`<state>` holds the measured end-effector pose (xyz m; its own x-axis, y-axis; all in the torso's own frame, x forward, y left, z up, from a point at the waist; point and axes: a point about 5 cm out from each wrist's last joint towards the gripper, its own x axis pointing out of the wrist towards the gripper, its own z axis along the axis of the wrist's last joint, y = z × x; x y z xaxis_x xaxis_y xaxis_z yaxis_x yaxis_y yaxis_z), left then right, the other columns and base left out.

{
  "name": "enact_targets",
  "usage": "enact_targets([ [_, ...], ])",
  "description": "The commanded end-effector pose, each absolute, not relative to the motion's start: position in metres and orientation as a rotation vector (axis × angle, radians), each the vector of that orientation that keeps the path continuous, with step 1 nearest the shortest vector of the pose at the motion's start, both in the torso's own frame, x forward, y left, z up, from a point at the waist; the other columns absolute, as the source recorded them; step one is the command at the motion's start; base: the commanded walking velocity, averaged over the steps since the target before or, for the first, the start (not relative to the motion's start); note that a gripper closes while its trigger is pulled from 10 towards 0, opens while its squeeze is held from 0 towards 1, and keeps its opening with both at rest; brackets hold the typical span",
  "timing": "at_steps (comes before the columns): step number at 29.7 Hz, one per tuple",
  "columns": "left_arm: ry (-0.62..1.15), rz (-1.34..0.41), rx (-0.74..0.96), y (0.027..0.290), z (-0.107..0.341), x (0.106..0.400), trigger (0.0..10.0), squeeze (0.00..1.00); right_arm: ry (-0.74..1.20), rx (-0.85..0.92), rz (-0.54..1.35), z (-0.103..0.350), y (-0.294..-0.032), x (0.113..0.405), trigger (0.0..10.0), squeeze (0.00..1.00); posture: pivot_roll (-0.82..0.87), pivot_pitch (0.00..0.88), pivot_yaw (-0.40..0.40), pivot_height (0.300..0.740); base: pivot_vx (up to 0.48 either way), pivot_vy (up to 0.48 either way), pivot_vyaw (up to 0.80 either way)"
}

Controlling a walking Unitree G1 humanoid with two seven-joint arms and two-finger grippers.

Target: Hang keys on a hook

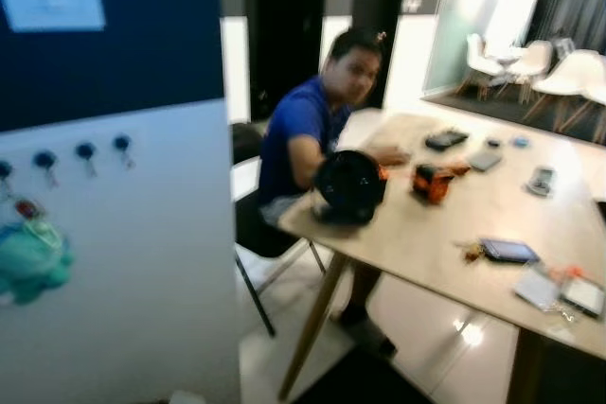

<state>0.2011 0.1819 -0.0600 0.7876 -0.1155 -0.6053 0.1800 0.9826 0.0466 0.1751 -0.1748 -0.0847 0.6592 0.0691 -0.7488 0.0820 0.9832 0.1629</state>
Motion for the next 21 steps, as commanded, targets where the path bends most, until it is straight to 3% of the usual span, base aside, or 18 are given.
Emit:
enact_targets([
  [1,0.659,-0.16,0.105,0.1807,-0.0618,0.1993,10.0,0.0,0.862,0.174,0.001,-0.0855,-0.1758,0.1734,10.0,0.0,0.11,0.0,-0.028,0.74,0.0,0.0,0.8],
  [21,0.668,-0.125,0.112,0.185,-0.0624,0.1985,10.0,0.0,0.852,0.164,0.023,-0.0827,-0.1738,0.1801,10.0,0.0,0.12,0.0,-0.035,0.74,0.0,0.0,0.8],
])
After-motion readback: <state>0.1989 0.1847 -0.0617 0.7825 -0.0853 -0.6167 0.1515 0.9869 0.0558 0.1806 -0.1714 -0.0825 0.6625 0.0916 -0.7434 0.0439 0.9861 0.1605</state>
